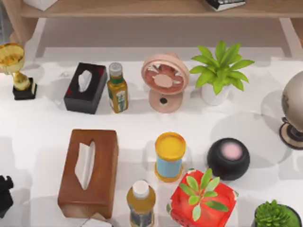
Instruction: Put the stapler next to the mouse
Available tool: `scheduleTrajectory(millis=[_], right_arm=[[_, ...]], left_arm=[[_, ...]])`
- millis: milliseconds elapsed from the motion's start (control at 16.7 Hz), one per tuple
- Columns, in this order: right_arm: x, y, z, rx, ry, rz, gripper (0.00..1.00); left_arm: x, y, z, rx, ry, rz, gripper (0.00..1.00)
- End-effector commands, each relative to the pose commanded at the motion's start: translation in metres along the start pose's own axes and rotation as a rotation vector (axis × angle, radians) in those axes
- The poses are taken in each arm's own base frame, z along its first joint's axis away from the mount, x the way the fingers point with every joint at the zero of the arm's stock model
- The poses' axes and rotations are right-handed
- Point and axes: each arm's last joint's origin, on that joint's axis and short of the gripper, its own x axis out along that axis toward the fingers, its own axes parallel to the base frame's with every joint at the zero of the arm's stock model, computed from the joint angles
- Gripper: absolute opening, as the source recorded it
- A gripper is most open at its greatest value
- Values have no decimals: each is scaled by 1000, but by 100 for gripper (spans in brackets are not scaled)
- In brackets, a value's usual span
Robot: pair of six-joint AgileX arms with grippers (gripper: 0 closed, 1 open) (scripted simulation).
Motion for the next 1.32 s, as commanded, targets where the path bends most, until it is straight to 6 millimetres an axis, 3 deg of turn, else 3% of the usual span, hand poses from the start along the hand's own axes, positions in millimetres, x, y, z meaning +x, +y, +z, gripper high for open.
scheduleTrajectory(millis=[480,1080,1320], right_arm=[[0,0,0,0,0,0,100],[0,0,0,0,0,0,100],[0,0,0,0,0,0,100]], left_arm=[[0,0,0,0,0,0,2],[-2,0,1,0,-4,-4,0],[-16,0,1,-1,9,0,0]])
